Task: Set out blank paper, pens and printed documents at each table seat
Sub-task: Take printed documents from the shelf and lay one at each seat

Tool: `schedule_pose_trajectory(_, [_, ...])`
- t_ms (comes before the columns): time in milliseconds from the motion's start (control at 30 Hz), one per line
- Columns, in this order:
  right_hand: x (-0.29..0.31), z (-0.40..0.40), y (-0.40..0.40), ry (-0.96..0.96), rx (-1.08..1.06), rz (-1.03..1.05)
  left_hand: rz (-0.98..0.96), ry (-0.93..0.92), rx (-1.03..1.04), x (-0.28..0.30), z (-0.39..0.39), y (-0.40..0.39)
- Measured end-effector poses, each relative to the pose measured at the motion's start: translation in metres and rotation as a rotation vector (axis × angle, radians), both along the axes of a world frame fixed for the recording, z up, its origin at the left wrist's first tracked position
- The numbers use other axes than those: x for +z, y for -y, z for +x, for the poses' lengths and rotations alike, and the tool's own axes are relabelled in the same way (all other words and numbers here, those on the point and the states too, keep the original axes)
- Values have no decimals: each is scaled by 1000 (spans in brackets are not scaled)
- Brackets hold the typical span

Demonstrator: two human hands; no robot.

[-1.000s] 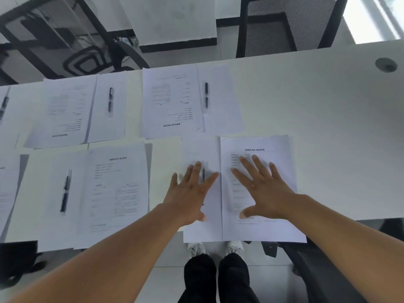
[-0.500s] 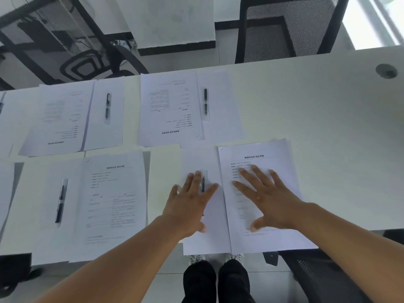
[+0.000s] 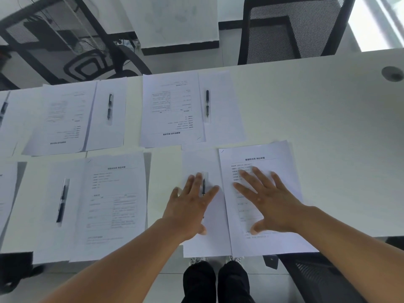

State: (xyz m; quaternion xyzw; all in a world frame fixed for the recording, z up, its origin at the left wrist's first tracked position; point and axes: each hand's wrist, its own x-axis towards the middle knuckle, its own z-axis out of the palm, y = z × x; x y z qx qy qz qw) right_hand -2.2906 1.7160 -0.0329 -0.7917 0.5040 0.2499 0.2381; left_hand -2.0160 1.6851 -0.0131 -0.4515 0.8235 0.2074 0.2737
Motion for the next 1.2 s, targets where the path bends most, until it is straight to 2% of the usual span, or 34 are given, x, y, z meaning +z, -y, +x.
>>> schedule_pose_trajectory(600, [2,0,5,19,-21,19,-12,-31,17,-1,1,3])
schedule_pose_trajectory(933, [-1,-2,4,27,-17,4,37,-53,14,18,6,21])
schedule_pose_trajectory(1200, [-3,-2,4,21,-13,-2,-13,-74,55,7,6,16])
